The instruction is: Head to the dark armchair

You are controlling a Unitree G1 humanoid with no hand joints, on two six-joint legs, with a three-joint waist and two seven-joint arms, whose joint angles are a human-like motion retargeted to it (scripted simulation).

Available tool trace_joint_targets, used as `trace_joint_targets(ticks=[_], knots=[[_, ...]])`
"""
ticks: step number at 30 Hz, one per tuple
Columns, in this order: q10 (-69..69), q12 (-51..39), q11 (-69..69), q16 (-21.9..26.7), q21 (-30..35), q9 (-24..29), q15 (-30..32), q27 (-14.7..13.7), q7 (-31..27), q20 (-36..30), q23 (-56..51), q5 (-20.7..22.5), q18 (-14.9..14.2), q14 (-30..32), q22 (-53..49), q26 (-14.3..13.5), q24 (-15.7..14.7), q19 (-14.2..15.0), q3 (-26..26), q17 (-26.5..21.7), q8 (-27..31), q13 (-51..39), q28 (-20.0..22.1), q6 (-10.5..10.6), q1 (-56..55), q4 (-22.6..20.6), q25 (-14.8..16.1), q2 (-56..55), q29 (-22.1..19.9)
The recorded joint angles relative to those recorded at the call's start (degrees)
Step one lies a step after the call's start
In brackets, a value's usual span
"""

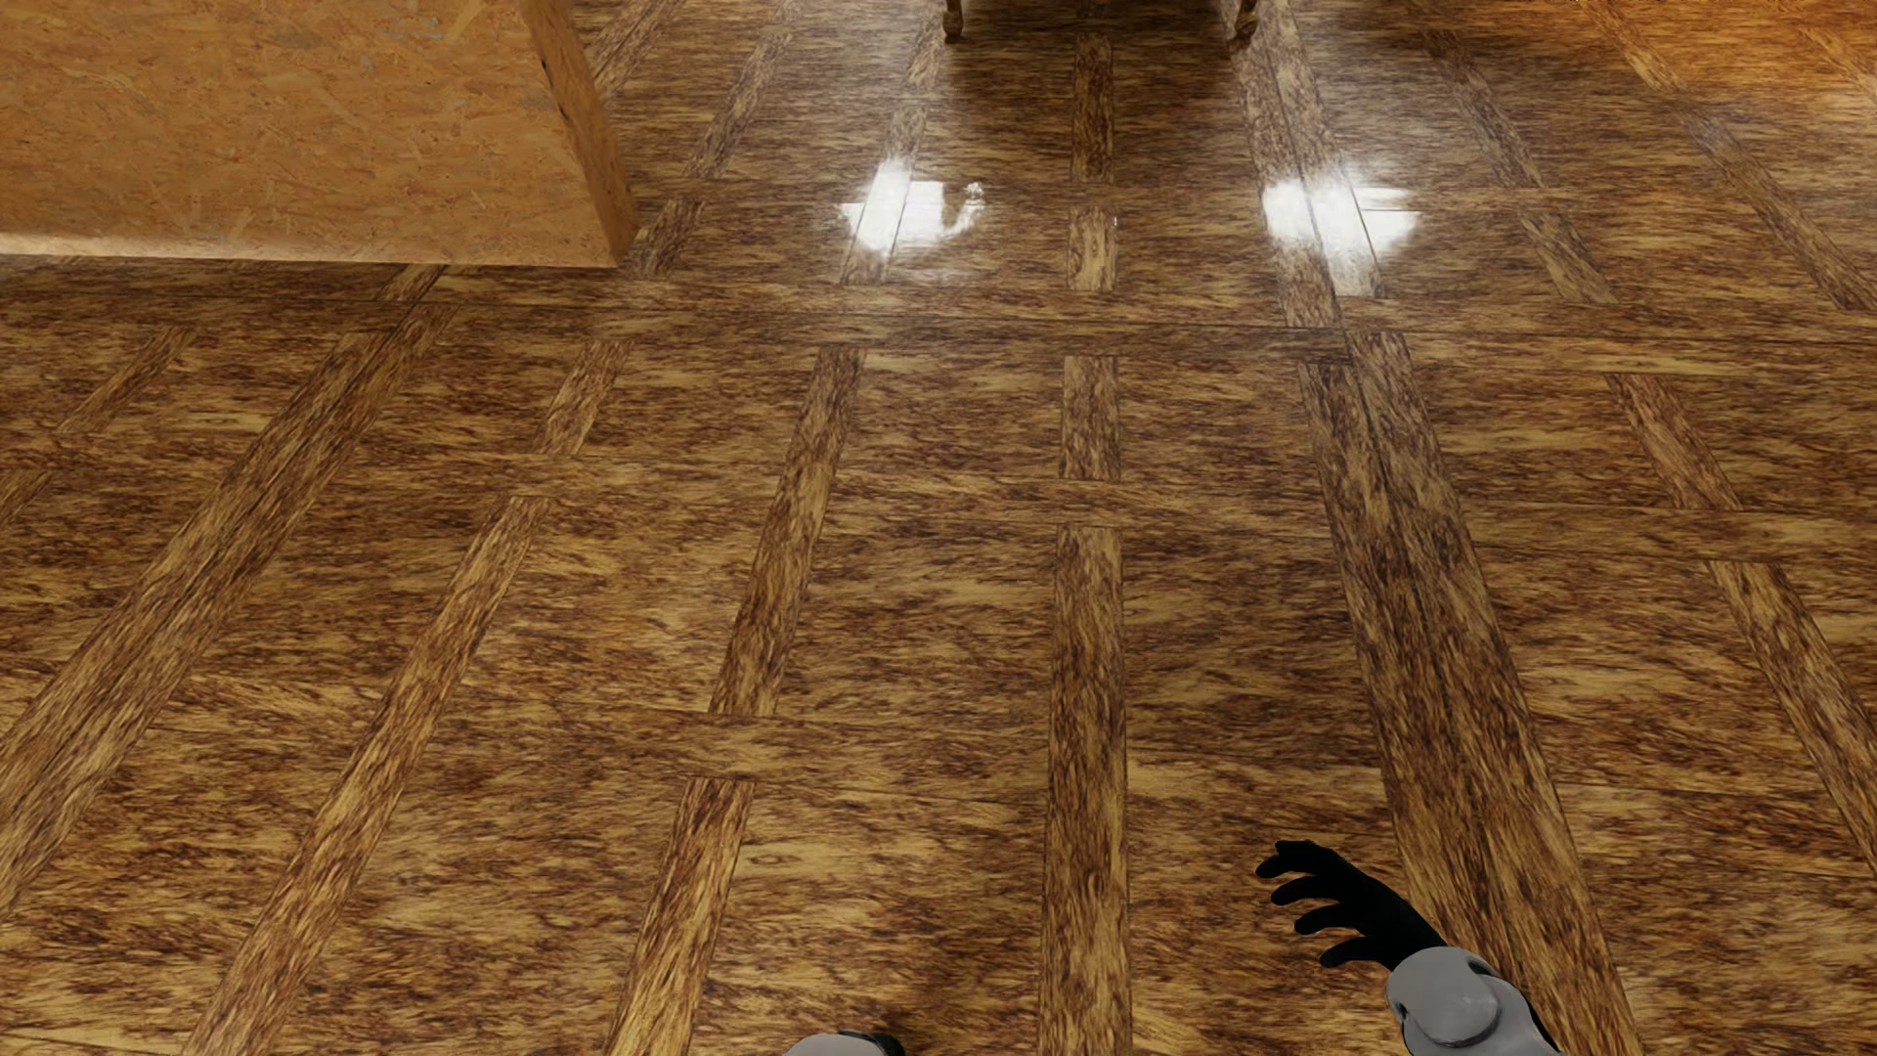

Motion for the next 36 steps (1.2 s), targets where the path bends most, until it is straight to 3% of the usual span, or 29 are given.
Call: trace_joint_targets(ticks=[1, 2, 3, 5, 6, 7, 10, 12, 14, 17, 20, 21, 22, 23, 24, 26, 28, 31, 33, 35, 36], knots=[[-15.3, -0.5, -0.3, -0.2, -0.7, -0.2, -0.3, 0.0, 0.0, -0.8, 0.0, -0.2, 0.0, -1.4, 1.0, 0.0, 0.0, 0.0, 0.2, 0.3, 0.0, -0.5, 0.0, 0.3, 1.2, 0.2, 0.0, 2.7, 0.0], [-18.5, -1.1, 0.2, -0.2, -0.7, -0.3, 0.0, 0.0, 0.0, -1.3, 0.1, -0.7, 0.0, -0.5, 1.6, 0.0, 0.0, 0.0, 0.8, 0.6, 0.0, -0.6, 0.0, 0.3, 1.5, 0.3, 0.0, 4.3, 0.0], [-3.6, -2.1, 2.2, 0.1, -0.5, -0.8, 1.3, 0.0, 0.0, -1.1, 0.0, -1.7, 0.0, -1.5, 1.3, 0.0, 0.0, 0.0, 0.9, 1.0, 0.0, -0.3, 0.0, -0.1, -1.4, -0.4, 0.0, 3.7, 0.0], [-1.4, -5.2, 10.3, 0.6, 0.8, -0.6, 9.9, 0.0, 0.0, 0.1, 2.1, -4.5, 0.0, 17.0, 1.4, 0.0, 0.0, 0.0, 0.0, 2.9, 0.0, 1.7, 0.0, -2.5, -4.7, -3.2, 0.0, 0.7, 0.0], [1.8, -9.1, 18.6, 0.4, 3.1, -0.4, 15.6, 0.0, 0.0, 0.9, 6.7, -5.9, 0.0, 19.7, 4.9, 0.0, 0.0, 0.0, -1.3, 4.1, 0.0, 2.1, 0.0, -3.4, -5.2, -4.0, 0.0, -3.5, 0.0], [3.4, -12.1, 28.9, 1.1, 6.6, 0.0, 18.6, 0.0, 0.0, 1.5, 10.6, -7.6, 0.0, 17.5, 5.6, 0.0, 0.0, 0.0, -1.7, 5.0, 0.0, 3.5, 0.0, -4.2, -2.7, -5.3, 0.0, -8.3, 0.0], [2.6, -18.8, 52.1, 2.9, 12.9, 0.6, 5.5, 0.0, 0.0, 9.3, 16.8, -8.5, 0.0, 8.5, 2.7, 0.0, 0.0, 0.0, -7.9, 6.4, 0.0, 6.8, 0.0, -3.6, 7.5, -7.2, 0.0, -21.7, 0.0], [0.8, -21.7, 55.7, 4.8, 11.4, 0.1, 5.2, 0.0, 0.0, 14.2, 16.9, -7.7, 0.0, 1.6, -0.9, 0.0, 0.0, 0.0, -13.7, 6.0, 0.0, 11.4, 0.0, -2.4, 14.7, -7.1, 0.0, -29.2, 0.0], [-1.1, -23.4, 47.4, 7.7, 10.4, -0.3, 7.2, 0.0, 0.0, 18.1, 16.1, -7.5, 0.0, -4.8, -7.4, 0.0, 0.0, 0.0, -16.9, 5.3, 0.0, 15.7, 0.0, -2.2, 21.9, -7.2, 0.0, -35.0, 0.0], [-2.2, -26.1, 21.0, 10.2, 13.2, -0.7, 8.2, 0.0, 0.0, 20.6, 17.0, -7.1, 0.0, -12.7, -14.7, 0.0, 0.0, 0.0, -17.6, 4.0, 0.0, 18.5, 0.0, -1.7, 29.9, -6.8, 0.0, -38.6, 0.0], [-2.2, -27.2, 0.4, 9.6, 15.6, -2.7, 12.3, 0.0, 0.0, 19.8, 19.9, -7.9, 0.0, -15.3, -15.0, 0.0, 0.0, 0.0, -17.6, 4.2, 0.0, 18.1, 0.0, -1.6, 32.2, -5.9, 0.0, -38.9, 0.0], [-2.4, -26.8, -18.4, 8.8, 16.2, -3.5, 16.2, 0.0, 0.0, 18.8, 20.7, -8.7, 0.0, -15.1, -13.8, 0.0, 0.0, 0.0, -17.6, 4.5, 0.0, 17.7, 0.0, -1.7, 32.8, -5.4, 0.0, -38.5, 0.0], [-2.4, -26.1, -23.8, 7.8, 16.3, -3.6, 19.2, 0.0, 0.0, 17.7, 21.0, -9.1, 0.0, -14.6, -12.0, 0.0, 0.0, 0.0, -17.9, 4.7, 0.0, 17.2, 0.0, -1.5, 33.7, -4.5, 0.0, -37.7, 0.0], [-2.1, -24.5, -6.8, 6.8, 16.3, -3.8, 16.7, 0.0, 0.0, 16.2, 20.6, -9.6, 0.0, -14.1, -9.8, 0.0, 0.0, 0.0, -17.7, 4.8, 0.0, 16.7, 0.0, -2.0, 35.2, -4.0, 0.0, -39.0, 0.0], [-0.9, -22.6, -4.7, 5.8, 15.9, -4.4, 15.0, 0.0, 0.0, 14.7, 20.1, -9.7, 0.0, -12.8, -6.9, 0.0, 0.0, 0.0, -18.1, 5.1, 0.0, 16.2, 0.0, -2.4, 35.6, -2.9, 0.0, -39.9, 0.0], [4.6, -18.5, 5.1, 2.1, 14.7, -3.7, 19.9, 0.0, 0.0, 12.5, 20.7, -9.2, 0.0, -5.0, 3.2, 0.0, 0.0, 0.0, -16.3, 6.0, 0.0, 13.8, 0.0, -0.7, 35.9, 0.2, 0.0, -41.8, 0.0], [19.6, -13.8, 9.5, -1.4, 11.9, -3.3, 15.2, 0.0, 0.0, 9.6, 19.9, -7.9, 0.0, 4.3, 12.5, 0.0, 0.0, 0.0, -15.1, 5.3, 0.0, 10.7, 0.0, 0.3, 28.4, 3.0, 0.0, -39.4, 0.0], [36.7, -7.5, 6.7, -0.3, 2.6, -2.6, 11.2, 0.0, 0.0, -0.2, 13.1, -6.8, 0.0, 11.7, 6.4, 0.0, 0.0, 0.0, -9.8, 2.1, 0.0, 9.4, 0.0, 0.2, 16.7, 2.2, 0.0, -31.2, 0.0], [30.9, -3.3, 4.2, 1.7, -0.5, -2.3, 10.4, 0.0, 0.0, -1.5, 10.3, -6.2, 0.0, 15.9, -1.6, 0.0, 0.0, 0.0, -5.1, -0.7, 0.0, 7.7, 0.0, -0.3, 12.6, 1.7, 0.0, -26.9, 0.0], [17.6, -0.3, 4.7, 2.5, -3.2, -1.7, 9.2, 0.0, 0.0, -0.7, 8.1, -6.2, 0.0, 14.4, -6.9, 0.0, 0.0, 0.0, -3.1, -2.9, 0.0, 5.4, 0.0, -1.0, 11.4, 0.9, 0.0, -25.1, 0.0], [10.3, 1.1, 2.1, 2.4, -3.0, -0.7, 9.1, 0.0, 0.0, -0.4, 5.7, -5.0, 0.0, 12.8, -9.9, 0.0, 0.0, 0.0, -3.1, -4.8, 0.0, 4.7, 0.0, 0.2, 13.2, 1.2, 0.0, -19.5, 0.0]])
